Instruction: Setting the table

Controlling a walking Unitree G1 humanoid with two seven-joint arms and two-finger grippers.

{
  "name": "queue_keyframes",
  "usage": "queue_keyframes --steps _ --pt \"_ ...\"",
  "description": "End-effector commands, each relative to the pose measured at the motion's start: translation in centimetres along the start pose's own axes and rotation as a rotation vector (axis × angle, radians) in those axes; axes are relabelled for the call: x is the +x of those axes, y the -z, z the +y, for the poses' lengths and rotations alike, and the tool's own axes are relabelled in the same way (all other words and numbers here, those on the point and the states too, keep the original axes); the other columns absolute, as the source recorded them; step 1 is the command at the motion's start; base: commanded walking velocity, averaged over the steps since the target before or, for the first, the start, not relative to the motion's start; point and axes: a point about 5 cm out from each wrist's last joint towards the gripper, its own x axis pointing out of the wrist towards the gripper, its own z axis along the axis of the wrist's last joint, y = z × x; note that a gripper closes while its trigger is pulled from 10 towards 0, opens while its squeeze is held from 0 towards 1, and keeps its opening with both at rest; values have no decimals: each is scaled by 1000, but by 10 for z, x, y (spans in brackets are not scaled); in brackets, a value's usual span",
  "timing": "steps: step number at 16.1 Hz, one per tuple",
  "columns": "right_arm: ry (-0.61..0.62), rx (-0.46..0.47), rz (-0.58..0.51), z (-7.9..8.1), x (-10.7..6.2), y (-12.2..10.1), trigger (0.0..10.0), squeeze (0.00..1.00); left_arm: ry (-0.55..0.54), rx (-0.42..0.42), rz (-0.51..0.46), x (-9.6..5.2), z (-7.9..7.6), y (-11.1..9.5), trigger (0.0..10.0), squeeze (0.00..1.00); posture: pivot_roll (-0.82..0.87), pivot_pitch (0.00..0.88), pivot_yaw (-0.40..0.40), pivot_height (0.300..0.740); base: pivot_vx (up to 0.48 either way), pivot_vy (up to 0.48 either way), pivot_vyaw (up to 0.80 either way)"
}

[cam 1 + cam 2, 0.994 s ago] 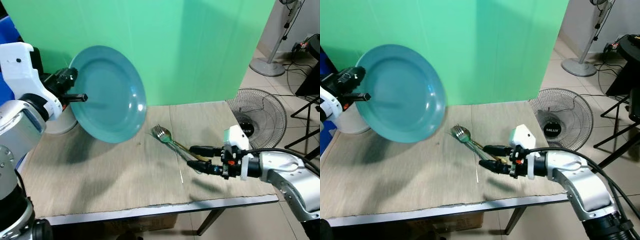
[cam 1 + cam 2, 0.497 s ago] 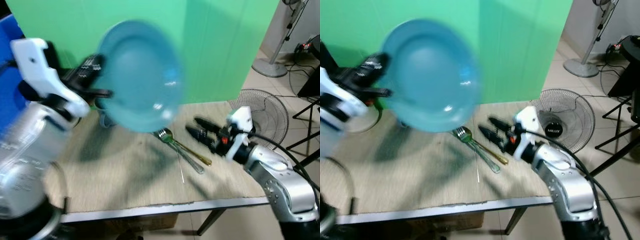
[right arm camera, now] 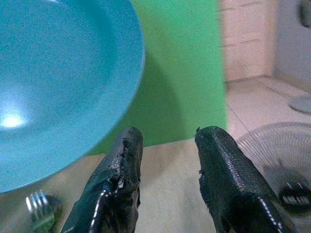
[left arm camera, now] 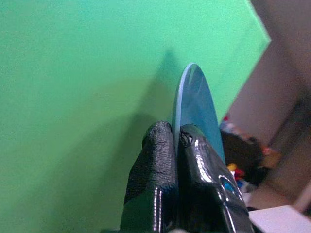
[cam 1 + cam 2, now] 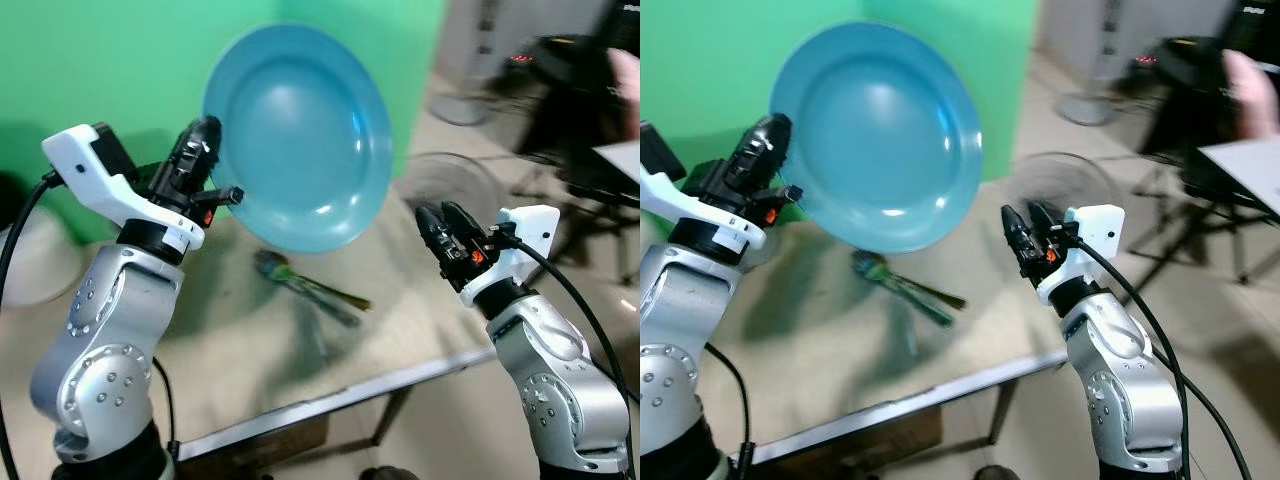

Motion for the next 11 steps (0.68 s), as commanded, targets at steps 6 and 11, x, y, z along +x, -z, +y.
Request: queue_keyframes --steps 6,11 --pt "20 138 -7 -9 -4 -10 10000 0 -15 46 -57 -14 5 1 0 0 -65 0 24 740 0 0 -777" --pt "-30 81 8 6 -3 -14 10000 0 9 100 -70 -12 -3 4 10000 0 -73 0 21 740 0 0 -781"
